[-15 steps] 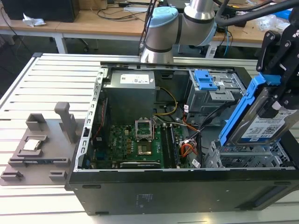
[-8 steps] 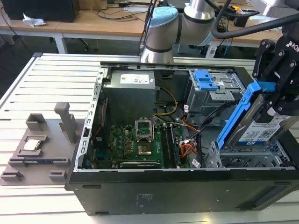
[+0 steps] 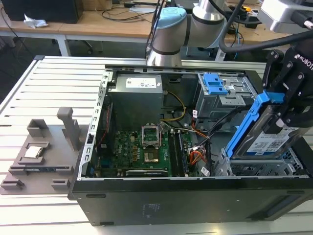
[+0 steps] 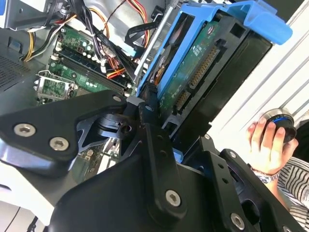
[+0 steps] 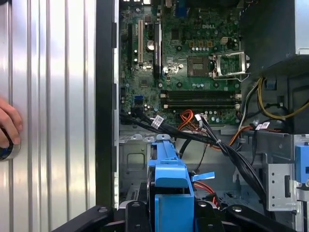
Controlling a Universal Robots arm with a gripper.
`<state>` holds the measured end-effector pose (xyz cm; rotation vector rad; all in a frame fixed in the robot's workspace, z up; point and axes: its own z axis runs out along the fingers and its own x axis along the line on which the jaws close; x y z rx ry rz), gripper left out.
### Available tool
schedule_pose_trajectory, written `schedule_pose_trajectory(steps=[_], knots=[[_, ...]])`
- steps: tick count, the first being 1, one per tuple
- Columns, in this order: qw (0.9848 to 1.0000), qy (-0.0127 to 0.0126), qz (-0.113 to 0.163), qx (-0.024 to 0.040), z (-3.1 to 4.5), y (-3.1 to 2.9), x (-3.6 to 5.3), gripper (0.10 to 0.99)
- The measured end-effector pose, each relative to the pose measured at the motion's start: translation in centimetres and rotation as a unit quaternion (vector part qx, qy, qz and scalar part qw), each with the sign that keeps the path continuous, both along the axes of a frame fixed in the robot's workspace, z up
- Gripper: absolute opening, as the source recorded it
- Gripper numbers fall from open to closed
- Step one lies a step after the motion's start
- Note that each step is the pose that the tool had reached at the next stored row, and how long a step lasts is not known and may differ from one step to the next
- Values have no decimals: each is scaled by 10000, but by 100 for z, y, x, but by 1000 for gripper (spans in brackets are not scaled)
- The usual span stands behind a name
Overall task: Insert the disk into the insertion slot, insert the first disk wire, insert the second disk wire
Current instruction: 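Insert the disk into the insertion slot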
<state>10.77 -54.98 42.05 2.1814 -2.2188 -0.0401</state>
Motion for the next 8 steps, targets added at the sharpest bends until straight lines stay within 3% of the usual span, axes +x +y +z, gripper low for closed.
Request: schedule_pose_trajectory(steps=[8], knots=[[10000, 0, 0, -1, -151, 0, 0, 361]])
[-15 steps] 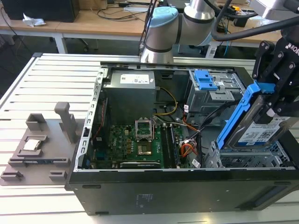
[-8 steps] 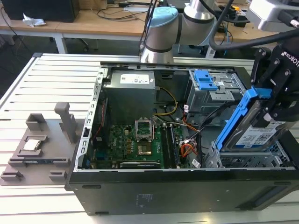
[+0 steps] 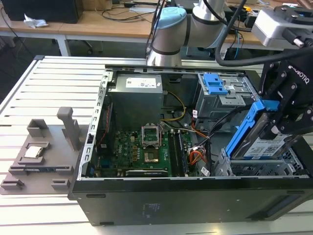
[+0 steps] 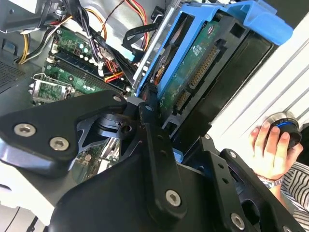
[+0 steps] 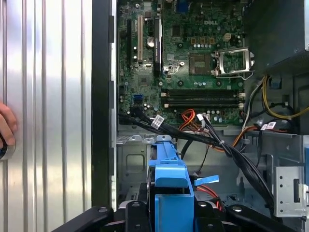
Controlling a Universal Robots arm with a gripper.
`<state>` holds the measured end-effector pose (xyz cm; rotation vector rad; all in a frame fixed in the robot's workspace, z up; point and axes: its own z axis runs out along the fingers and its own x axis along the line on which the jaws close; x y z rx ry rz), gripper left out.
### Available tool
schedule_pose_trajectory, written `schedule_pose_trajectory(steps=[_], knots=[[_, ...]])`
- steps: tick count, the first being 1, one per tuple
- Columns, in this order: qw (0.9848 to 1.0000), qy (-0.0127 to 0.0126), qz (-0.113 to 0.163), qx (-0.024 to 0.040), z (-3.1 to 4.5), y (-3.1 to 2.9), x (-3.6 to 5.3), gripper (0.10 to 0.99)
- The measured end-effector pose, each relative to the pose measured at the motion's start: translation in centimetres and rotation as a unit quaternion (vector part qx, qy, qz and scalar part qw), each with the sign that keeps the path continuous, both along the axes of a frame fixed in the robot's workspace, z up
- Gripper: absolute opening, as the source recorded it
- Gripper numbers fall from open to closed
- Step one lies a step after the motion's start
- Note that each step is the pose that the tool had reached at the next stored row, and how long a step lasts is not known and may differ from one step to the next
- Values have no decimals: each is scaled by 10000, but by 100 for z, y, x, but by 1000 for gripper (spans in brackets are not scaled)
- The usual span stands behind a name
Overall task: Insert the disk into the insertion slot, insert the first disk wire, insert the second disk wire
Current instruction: 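Insert the disk into the insertion slot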
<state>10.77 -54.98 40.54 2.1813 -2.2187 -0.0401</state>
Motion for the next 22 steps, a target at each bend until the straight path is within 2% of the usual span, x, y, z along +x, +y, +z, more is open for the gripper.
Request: schedule_pose_trajectory(steps=[3, 8, 14, 15, 16, 20, 21, 22], knots=[[10000, 0, 0, 0, -73, 0, 0, 361], [10000, 0, 0, 0, -133, 0, 0, 361], [10000, 0, 0, -1, -140, 0, 0, 361], [10000, 0, 0, -1, -139, 0, 0, 373], [10000, 0, 0, 0, -140, 0, 0, 435], [10000, 0, 0, -1, -141, 0, 0, 435], [10000, 0, 0, -1, -141, 0, 0, 424], [10000, 0, 0, -1, -141, 0, 0, 357]])
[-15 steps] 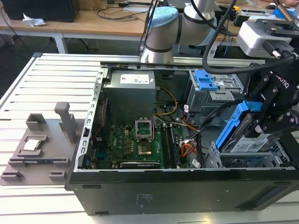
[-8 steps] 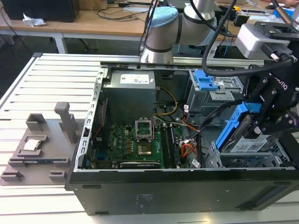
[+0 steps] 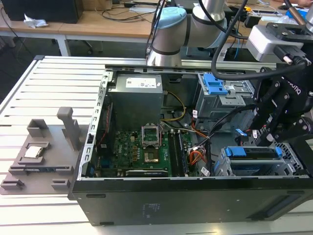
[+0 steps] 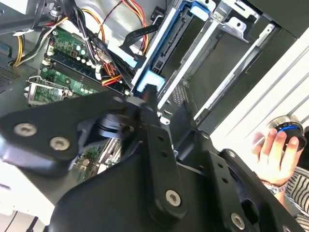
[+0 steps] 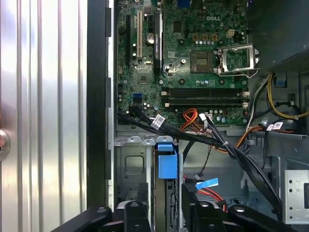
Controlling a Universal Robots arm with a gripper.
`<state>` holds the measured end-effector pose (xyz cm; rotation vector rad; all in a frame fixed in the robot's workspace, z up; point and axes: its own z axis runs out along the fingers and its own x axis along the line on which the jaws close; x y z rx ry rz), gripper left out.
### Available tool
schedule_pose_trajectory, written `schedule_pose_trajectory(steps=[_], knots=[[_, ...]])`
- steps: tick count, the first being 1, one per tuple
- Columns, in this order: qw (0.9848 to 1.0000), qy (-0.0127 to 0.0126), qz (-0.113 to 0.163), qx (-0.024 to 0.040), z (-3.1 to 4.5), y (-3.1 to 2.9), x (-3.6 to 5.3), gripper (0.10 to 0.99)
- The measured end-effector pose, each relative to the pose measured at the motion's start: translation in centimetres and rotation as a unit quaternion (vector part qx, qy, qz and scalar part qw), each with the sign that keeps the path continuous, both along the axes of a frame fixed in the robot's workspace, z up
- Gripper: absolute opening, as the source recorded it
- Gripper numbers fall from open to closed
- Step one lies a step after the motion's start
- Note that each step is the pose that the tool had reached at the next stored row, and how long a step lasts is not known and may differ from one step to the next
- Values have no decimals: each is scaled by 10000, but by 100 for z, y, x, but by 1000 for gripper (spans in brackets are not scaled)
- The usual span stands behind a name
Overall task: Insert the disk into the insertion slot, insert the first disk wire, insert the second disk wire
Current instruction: 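Insert the disk into the insertion slot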
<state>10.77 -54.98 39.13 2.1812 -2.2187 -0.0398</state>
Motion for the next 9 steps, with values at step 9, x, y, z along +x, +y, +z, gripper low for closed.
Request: schedule_pose_trajectory(steps=[9], knots=[[10000, 0, 0, 1, -2, 0, 0, 106]])
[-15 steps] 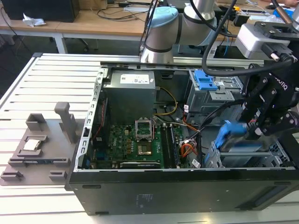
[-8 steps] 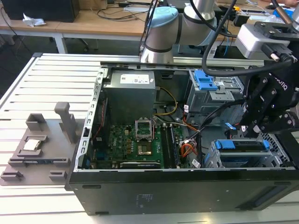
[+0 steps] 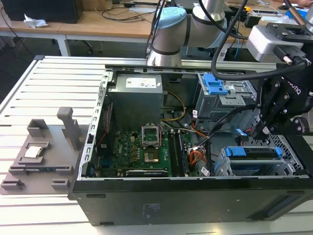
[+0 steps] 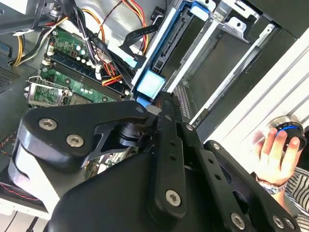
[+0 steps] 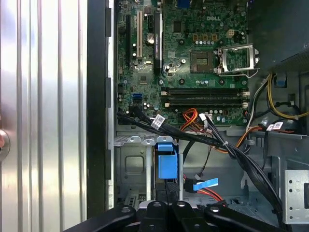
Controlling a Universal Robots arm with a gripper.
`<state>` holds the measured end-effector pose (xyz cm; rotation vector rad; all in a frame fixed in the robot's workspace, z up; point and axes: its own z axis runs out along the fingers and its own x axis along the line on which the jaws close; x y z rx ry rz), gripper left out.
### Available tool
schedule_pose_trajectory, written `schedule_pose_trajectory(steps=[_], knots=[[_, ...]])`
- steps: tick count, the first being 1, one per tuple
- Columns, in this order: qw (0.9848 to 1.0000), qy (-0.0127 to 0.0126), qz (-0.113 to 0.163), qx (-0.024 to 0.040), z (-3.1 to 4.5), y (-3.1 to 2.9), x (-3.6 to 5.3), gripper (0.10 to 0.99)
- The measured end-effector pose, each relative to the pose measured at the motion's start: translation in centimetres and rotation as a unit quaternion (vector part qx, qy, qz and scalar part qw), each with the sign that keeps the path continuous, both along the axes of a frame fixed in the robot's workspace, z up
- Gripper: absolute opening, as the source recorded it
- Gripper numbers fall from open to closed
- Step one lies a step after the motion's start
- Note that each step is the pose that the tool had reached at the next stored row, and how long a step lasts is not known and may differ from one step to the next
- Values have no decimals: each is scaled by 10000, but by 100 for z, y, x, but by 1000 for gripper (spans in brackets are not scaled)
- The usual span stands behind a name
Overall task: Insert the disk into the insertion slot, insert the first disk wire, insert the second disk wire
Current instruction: 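Insert the disk into the insertion slot, then insert the first disk wire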
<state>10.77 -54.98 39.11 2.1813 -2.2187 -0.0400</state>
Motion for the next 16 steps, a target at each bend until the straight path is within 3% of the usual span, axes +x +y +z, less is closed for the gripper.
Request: schedule_pose_trajectory(steps=[6, 8, 13, 16], knots=[[10000, 0, 0, 0, -1, 0, 0, 106], [10000, 0, 0, 0, -53, 0, 25, 106], [10000, 3, 0, -3, -101, 22, 229, 106], [10000, 3, 0, -12, -110, 94, 348, 106]])
